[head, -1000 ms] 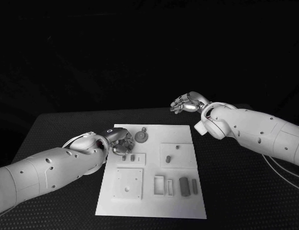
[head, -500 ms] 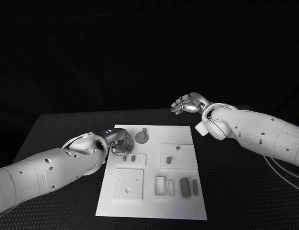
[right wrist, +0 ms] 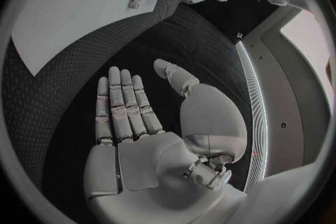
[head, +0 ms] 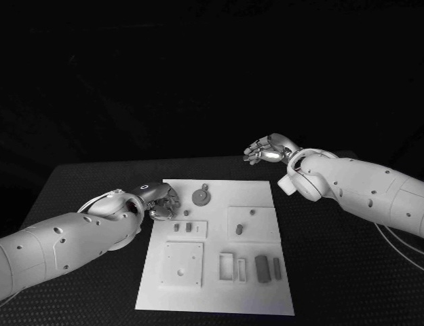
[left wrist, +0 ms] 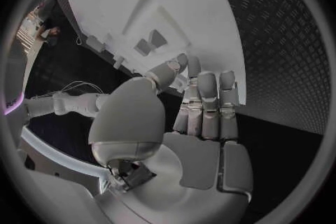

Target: Assemble the parts on the task board

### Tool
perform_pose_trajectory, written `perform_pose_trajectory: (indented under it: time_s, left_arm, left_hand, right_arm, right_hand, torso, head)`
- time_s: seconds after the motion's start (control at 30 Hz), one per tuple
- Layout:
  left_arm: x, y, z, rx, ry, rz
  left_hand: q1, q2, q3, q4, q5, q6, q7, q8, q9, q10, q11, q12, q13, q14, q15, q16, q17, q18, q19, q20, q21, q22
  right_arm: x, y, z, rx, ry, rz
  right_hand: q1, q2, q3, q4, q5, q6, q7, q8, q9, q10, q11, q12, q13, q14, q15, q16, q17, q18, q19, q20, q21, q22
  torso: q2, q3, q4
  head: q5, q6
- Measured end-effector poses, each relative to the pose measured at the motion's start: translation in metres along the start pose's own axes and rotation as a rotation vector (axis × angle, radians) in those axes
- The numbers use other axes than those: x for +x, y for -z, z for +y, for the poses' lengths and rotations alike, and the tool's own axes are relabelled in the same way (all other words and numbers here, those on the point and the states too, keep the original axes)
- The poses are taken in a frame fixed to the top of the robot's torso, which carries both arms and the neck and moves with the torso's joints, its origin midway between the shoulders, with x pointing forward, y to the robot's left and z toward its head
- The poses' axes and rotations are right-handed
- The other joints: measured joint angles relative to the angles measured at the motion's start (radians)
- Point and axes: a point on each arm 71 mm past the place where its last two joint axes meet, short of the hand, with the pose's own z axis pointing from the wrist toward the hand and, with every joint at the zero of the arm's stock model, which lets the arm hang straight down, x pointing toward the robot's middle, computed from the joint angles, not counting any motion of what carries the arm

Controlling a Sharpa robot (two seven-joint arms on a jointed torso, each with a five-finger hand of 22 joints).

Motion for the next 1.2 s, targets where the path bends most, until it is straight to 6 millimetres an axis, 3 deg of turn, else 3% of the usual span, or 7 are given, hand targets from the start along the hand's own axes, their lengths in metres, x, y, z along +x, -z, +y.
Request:
perform_pose_trajectory:
  time_s: [0.23, 0.37, 0.53, 0.6, 0.8, 0.97, 1.2]
  left_arm:
    - [-0.018, 0.004, 0.014, -0.046, 0.103, -0.057]
    - [-0.030, 0.011, 0.028, -0.100, 0.260, -0.094]
    - [-0.045, 0.023, 0.043, -0.153, 0.482, -0.140]
    - [-0.048, 0.029, 0.046, -0.159, 0.563, -0.151]
    - [-0.048, 0.039, 0.046, -0.146, 0.776, -0.161]
    - [-0.048, 0.044, 0.046, -0.124, 0.899, -0.160]
    - [-0.047, 0.045, 0.041, -0.095, 1.005, -0.160]
  left_hand:
    - [0.001, -0.001, 0.005, 0.005, 0.000, 0.011, 0.018, 0.008, -0.001, -0.064, 0.020, -0.024, -0.019, -0.006, 0.017, 0.005, -0.004, 0.000, 0.000, 0.000, 0.000, 0.001]
    - [-0.007, 0.000, 0.006, 0.019, 0.000, 0.009, 0.031, 0.012, -0.002, -0.071, 0.028, -0.024, -0.026, -0.030, 0.032, -0.032, -0.022, 0.000, -0.016, 0.003, -0.009, 0.001]
    - [-0.034, 0.003, 0.003, 0.030, 0.000, 0.000, 0.040, 0.020, -0.002, -0.084, 0.040, -0.031, -0.035, -0.084, 0.048, -0.132, -0.069, 0.000, -0.065, 0.017, -0.055, -0.001]
    - [-0.062, -0.001, -0.011, 0.040, -0.004, -0.003, 0.043, 0.021, -0.002, -0.099, 0.055, -0.042, -0.043, -0.120, 0.066, -0.202, -0.099, 0.000, -0.096, 0.022, -0.083, -0.012]
    - [-0.098, 0.003, -0.079, 0.031, -0.011, -0.023, 0.044, 0.032, 0.000, -0.136, 0.089, -0.083, -0.073, -0.151, 0.112, -0.380, -0.160, 0.000, -0.135, 0.034, -0.144, -0.034]
    - [-0.117, 0.012, -0.113, 0.019, -0.012, -0.035, 0.037, 0.037, 0.000, -0.157, 0.089, -0.126, -0.100, -0.175, 0.151, -0.508, -0.191, 0.000, -0.149, 0.048, -0.179, -0.045]
    - [-0.121, 0.016, -0.123, 0.009, -0.011, -0.040, 0.035, 0.041, 0.000, -0.149, 0.089, -0.136, -0.109, -0.163, 0.162, -0.558, -0.189, 0.000, -0.139, 0.058, -0.190, -0.047]
  right_arm:
    - [-0.006, 0.005, -0.005, 0.002, 0.023, 0.009]
    - [-0.004, 0.010, -0.005, -0.015, 0.085, 0.043]
    - [0.003, 0.019, -0.007, -0.040, 0.190, 0.105]
    - [0.006, 0.024, -0.009, -0.049, 0.246, 0.131]
    - [0.017, 0.039, -0.016, -0.075, 0.409, 0.204]
    - [0.027, 0.049, -0.017, -0.105, 0.516, 0.243]
    - [0.042, 0.060, -0.019, -0.140, 0.651, 0.293]
  right_hand:
    - [0.031, -0.002, 0.004, -0.004, -0.012, 0.000, 0.000, 0.008, 0.000, 0.006, -0.006, 0.000, 0.000, 0.002, 0.002, 0.000, 0.000, 0.000, -0.004, -0.004, 0.000, 0.003]
    - [0.061, -0.002, 0.004, -0.004, -0.034, 0.023, -0.015, 0.025, 0.005, 0.034, -0.015, 0.000, 0.001, 0.018, 0.002, 0.001, 0.006, 0.000, 0.001, -0.004, 0.000, 0.008]
    - [0.084, -0.001, 0.008, -0.007, -0.074, 0.057, -0.030, 0.043, 0.016, 0.100, -0.035, 0.000, 0.002, 0.056, -0.014, 0.026, 0.022, 0.000, 0.044, -0.005, 0.011, 0.011]
    - [0.094, -0.001, 0.024, -0.007, -0.112, 0.066, -0.039, 0.045, 0.020, 0.142, -0.048, -0.009, 0.006, 0.087, -0.027, 0.044, 0.037, 0.000, 0.079, -0.006, 0.022, 0.014]
    - [0.098, -0.005, 0.032, -0.007, -0.163, 0.086, -0.046, 0.055, 0.028, 0.215, -0.065, -0.059, 0.010, 0.190, -0.080, 0.107, 0.089, 0.054, 0.193, -0.012, 0.066, 0.025]
    - [0.107, -0.015, 0.037, -0.007, -0.183, 0.097, -0.050, 0.055, 0.032, 0.253, -0.073, -0.103, 0.015, 0.269, -0.117, 0.153, 0.141, 0.071, 0.282, -0.024, 0.104, 0.035]
    - [0.101, -0.031, 0.037, -0.007, -0.221, 0.110, -0.056, 0.055, 0.034, 0.290, -0.079, -0.158, 0.025, 0.349, -0.152, 0.207, 0.221, 0.070, 0.378, -0.070, 0.155, 0.050]
  torso:
    - [0.000, 0.0002, 0.0012]
    - [0.000, -0.0005, 0.0019]
    - [-0.001, -0.0005, 0.0022]
    - [-0.001, -0.0005, 0.0027]
    - [-0.002, -0.0022, 0.0034]
    - [-0.002, -0.0033, 0.0024]
    - [-0.002, -0.0041, 0.0012]
  head:
    - [-0.008, 0.006]
    - [-0.013, 0.010]
    - [-0.017, 0.014]
    - [-0.019, 0.016]
    - [-0.020, 0.020]
    - [-0.019, 0.022]
    - [-0.018, 0.021]
